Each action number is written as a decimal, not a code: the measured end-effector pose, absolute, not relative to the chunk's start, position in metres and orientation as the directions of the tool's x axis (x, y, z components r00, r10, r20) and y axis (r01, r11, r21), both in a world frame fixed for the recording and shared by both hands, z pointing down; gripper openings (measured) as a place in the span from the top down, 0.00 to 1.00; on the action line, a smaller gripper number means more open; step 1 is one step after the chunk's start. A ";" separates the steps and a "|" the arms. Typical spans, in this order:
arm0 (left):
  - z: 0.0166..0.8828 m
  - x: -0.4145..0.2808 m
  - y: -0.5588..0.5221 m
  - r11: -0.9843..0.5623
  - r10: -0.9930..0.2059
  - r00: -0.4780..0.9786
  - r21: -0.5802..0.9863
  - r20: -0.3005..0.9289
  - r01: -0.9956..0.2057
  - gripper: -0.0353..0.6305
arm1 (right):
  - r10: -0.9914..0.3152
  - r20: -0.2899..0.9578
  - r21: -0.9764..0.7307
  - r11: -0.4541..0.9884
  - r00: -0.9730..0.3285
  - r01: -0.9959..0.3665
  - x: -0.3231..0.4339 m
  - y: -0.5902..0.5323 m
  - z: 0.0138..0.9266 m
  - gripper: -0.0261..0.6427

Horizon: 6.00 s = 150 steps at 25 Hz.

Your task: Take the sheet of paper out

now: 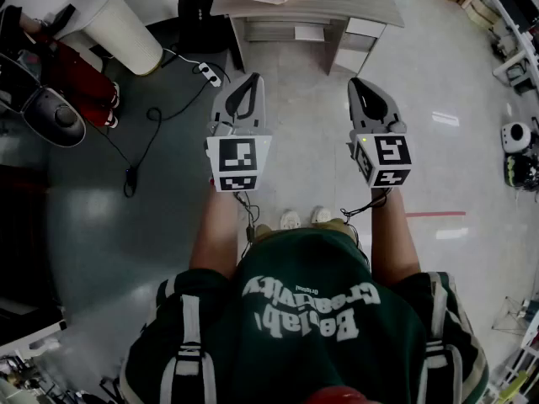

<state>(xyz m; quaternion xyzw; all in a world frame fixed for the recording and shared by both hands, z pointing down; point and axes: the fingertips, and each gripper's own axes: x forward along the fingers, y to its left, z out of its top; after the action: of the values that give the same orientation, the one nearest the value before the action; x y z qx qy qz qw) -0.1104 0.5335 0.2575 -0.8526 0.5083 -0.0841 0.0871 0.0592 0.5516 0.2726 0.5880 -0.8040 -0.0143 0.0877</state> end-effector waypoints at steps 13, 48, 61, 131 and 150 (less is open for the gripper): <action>0.250 -0.135 0.527 -0.453 -0.890 0.453 -0.217 0.052 -0.865 0.92 | -0.944 0.102 0.148 0.325 -0.313 -0.934 0.035 0.548 0.265 0.91; 0.272 -0.016 0.325 -0.430 -0.902 0.425 -0.245 0.078 -0.869 0.92 | -0.916 0.100 0.105 0.399 -0.389 -0.911 0.137 0.334 0.293 0.91; 0.273 0.024 0.196 -0.363 -0.931 0.355 -0.266 0.079 -0.893 0.92 | -0.876 0.088 0.086 0.480 -0.473 -0.873 0.169 0.189 0.297 0.91; 0.350 -0.078 -0.289 -0.469 -0.882 0.441 -0.211 0.166 -0.858 0.92 | -0.851 0.173 0.144 0.521 -0.497 -0.841 0.024 -0.284 0.359 0.91; 0.404 -0.049 -0.415 -0.368 -0.919 0.312 -0.239 0.243 -0.899 0.92 | -0.658 0.304 0.183 0.750 -0.689 -0.635 0.020 -0.412 0.450 0.91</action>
<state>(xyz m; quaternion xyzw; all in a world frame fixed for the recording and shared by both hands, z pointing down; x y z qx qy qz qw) -0.0491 -0.4155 0.4036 -0.8094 0.5613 -0.1702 0.0293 0.0199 -0.4124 0.4500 0.3520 -0.9184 -0.0317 0.1777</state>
